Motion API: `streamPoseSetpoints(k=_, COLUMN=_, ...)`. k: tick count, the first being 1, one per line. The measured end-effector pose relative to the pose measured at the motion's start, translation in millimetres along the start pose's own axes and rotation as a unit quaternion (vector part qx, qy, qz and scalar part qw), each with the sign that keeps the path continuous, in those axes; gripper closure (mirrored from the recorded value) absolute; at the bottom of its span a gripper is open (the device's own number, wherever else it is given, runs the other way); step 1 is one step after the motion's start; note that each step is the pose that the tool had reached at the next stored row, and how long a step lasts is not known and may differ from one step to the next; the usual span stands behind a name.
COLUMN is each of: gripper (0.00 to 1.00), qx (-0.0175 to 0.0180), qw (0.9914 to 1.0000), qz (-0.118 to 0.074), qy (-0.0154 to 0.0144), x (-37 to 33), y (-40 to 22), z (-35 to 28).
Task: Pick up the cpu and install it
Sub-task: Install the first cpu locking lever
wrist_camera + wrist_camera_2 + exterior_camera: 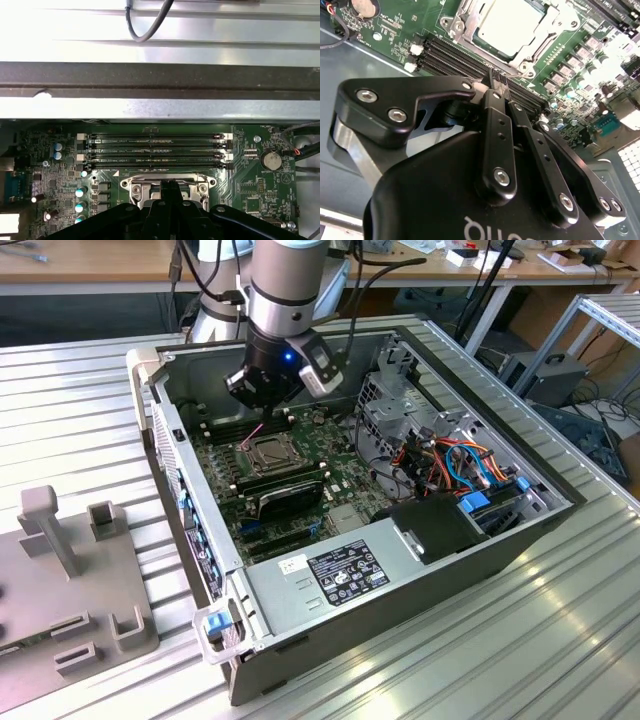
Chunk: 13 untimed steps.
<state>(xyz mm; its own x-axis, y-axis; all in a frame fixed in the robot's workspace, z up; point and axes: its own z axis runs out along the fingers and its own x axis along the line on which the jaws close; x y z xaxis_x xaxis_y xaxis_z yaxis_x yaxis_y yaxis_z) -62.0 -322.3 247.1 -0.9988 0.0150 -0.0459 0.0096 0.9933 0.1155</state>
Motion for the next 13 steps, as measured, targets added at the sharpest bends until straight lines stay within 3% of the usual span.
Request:
streamPoseSetpoints(k=8, gripper=0.89, qx=0.0000, qw=1.00000, qz=0.000, qy=0.0000, x=1.3, y=8.4, z=5.3)
streamPoseSetpoints(k=13, gripper=0.89, qx=0.0000, qw=1.00000, qz=0.000, qy=0.0001, x=1.4, y=10.2, z=6.7)
